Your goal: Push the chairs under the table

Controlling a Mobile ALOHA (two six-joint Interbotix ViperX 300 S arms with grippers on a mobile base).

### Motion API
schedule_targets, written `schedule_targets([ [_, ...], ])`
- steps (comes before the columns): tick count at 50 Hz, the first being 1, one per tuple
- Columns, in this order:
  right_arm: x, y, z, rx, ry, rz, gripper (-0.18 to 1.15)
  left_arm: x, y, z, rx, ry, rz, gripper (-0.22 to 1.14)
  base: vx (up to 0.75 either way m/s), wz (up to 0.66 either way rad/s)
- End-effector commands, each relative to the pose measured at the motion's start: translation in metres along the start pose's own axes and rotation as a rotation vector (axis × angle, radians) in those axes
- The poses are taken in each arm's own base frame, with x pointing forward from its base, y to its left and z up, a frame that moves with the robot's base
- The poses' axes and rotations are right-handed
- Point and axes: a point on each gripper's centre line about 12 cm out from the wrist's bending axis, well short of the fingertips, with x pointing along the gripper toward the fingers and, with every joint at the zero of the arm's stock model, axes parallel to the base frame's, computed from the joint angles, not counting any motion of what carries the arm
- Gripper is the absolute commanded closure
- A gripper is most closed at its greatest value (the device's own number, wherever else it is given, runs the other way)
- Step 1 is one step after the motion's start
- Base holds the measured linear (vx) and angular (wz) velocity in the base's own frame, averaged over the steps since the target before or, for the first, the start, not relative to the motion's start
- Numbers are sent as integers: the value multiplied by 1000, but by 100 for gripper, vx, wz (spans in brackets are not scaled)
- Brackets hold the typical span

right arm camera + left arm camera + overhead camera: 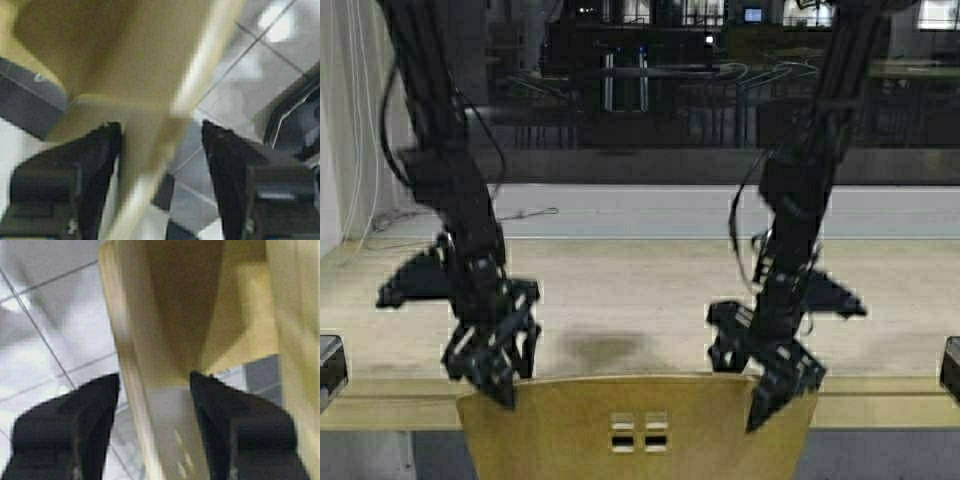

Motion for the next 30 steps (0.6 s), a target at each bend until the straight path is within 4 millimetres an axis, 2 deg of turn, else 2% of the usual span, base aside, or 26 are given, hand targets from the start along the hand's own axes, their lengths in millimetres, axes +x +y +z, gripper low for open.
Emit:
schedule_targets([
  [1, -53, 17, 11, 22, -22, 97, 11, -45, -25, 0, -12, 10, -108, 10, 0, 0],
  [9, -105, 19, 25, 1, -63, 176, 11, -84, -40, 1, 3, 10, -200, 10, 0, 0],
  [13, -127, 24, 26, -55, -90, 215, 11, -103, -47, 4, 67, 6, -248, 10, 0, 0],
  [23, -182, 34, 32, -400, -247, 295, 11, -175, -49, 8, 618, -79, -393, 10, -2, 7],
  [30, -222, 31, 45, -559, -394, 350, 11, -224, -37, 7, 863, -136, -483, 10, -3, 17],
])
